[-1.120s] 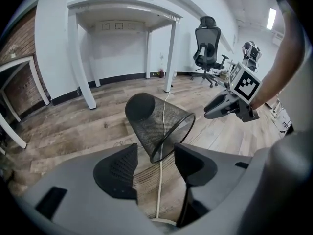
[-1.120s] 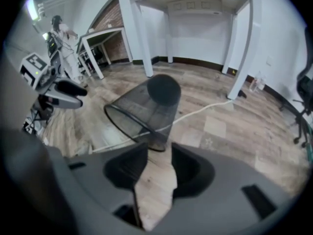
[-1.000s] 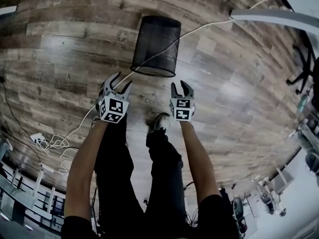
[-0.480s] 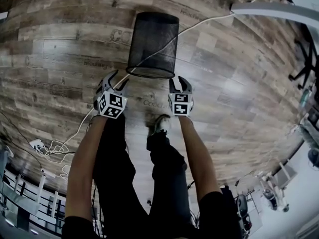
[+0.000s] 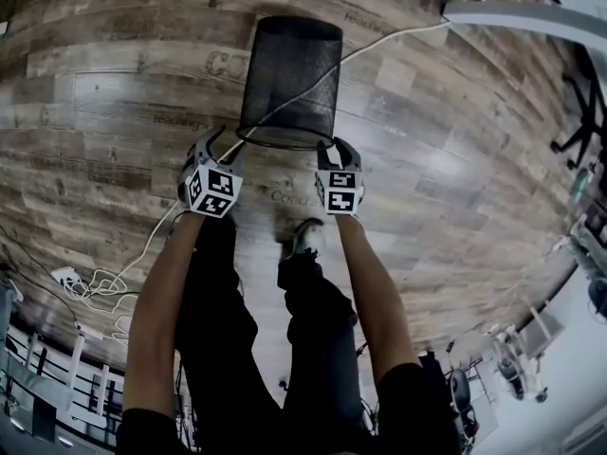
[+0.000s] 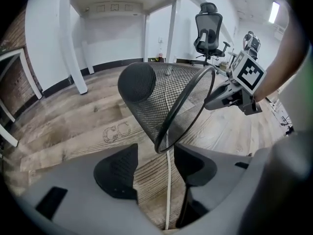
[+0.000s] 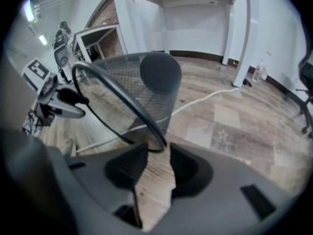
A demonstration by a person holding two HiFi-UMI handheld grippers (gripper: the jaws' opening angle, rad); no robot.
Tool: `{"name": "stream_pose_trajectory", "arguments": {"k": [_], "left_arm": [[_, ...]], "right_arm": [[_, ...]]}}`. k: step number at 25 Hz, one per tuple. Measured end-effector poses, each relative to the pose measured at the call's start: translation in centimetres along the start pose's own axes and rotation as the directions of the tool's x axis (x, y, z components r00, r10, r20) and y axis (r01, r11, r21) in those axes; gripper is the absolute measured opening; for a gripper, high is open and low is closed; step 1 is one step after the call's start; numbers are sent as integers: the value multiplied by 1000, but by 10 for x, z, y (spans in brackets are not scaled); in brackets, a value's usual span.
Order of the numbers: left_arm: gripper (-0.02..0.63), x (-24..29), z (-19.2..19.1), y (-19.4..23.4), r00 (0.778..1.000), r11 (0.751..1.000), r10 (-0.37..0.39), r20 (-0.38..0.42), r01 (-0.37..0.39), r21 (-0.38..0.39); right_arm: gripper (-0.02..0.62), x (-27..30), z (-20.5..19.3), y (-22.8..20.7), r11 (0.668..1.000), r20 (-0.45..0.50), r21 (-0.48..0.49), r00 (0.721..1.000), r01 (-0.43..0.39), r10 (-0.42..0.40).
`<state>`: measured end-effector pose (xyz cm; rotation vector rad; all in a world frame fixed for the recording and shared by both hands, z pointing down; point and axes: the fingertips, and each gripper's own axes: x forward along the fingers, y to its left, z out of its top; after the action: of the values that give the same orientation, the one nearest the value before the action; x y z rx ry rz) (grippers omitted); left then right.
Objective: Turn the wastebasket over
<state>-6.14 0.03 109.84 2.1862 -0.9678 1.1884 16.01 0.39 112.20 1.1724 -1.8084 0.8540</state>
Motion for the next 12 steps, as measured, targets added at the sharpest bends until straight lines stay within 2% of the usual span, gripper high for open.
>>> {"name": "stream_pose_trajectory", "arguments": {"k": [2, 4, 6, 12], "left_arm": [[230, 2, 1, 1, 1000, 1000, 4, 1, -4, -2], [163, 2, 3, 4, 1000, 1000, 12, 5, -12, -6], [143, 1, 6, 7, 1000, 1000, 15, 15, -15, -12], [112, 2, 8, 0, 1000, 1000, 4, 25, -4, 6]], "right_arm": [[153, 1, 0, 0, 1000, -2, 9, 1000, 7, -7], [99, 2, 0, -3, 999, -7, 16, 1000, 31, -31], [67, 2, 1, -7, 998, -7, 26, 999, 50, -50], [60, 0, 0, -9, 998, -14, 24, 999, 51, -50]]}}
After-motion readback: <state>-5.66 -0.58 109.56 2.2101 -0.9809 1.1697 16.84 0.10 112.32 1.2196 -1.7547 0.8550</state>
